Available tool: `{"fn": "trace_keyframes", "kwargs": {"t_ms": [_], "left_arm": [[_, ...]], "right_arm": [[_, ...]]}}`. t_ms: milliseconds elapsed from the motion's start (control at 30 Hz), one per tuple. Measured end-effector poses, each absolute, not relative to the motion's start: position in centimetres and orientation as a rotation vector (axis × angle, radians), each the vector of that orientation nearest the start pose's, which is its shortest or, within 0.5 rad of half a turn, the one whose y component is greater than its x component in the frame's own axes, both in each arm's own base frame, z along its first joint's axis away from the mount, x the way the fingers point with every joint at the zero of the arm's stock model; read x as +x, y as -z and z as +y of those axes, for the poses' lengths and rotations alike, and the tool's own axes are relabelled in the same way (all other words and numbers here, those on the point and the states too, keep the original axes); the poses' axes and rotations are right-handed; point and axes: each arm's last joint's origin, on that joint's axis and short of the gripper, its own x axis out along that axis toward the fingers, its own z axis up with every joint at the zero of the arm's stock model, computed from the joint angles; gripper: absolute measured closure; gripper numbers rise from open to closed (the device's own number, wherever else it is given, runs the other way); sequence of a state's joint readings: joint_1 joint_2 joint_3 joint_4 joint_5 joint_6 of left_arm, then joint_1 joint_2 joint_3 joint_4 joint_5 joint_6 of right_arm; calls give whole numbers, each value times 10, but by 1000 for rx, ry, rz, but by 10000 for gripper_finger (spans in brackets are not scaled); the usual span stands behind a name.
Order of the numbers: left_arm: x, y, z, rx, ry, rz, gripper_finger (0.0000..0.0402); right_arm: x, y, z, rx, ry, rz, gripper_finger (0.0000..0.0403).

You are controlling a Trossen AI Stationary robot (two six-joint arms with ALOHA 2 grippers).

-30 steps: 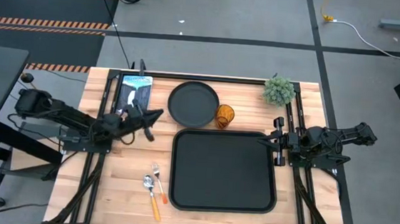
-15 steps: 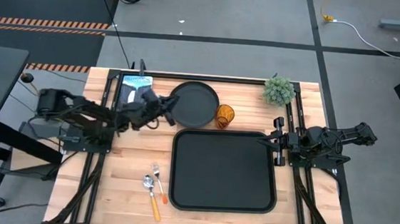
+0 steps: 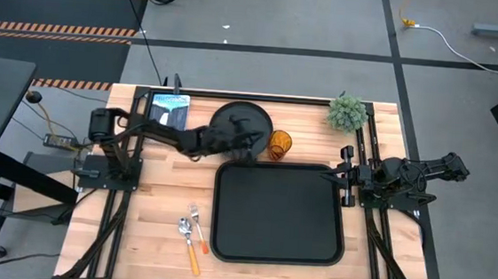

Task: Pick and place plate/cup/fork/spoon on tray
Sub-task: Put the orange cup on the black tray in the top left corner

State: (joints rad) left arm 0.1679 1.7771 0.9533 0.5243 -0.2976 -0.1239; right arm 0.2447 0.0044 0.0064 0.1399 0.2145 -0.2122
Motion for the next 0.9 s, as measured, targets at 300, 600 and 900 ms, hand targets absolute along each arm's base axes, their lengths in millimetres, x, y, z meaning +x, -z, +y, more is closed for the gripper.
{"fn": "trace_keyframes", "kwargs": {"t_ms": [300,600,900], "left_arm": [[396,-237,91,-190,-465,476,392],[397,-252,122,-257,-370,450,364],[401,-238,132,-365,-203,512,259]], "right_arm": [[95,-179,17,-179,-15,-141,357],[95,-179,17,-179,-15,-141,357],[95,-179,17,-179,-15,-142,357]]}}
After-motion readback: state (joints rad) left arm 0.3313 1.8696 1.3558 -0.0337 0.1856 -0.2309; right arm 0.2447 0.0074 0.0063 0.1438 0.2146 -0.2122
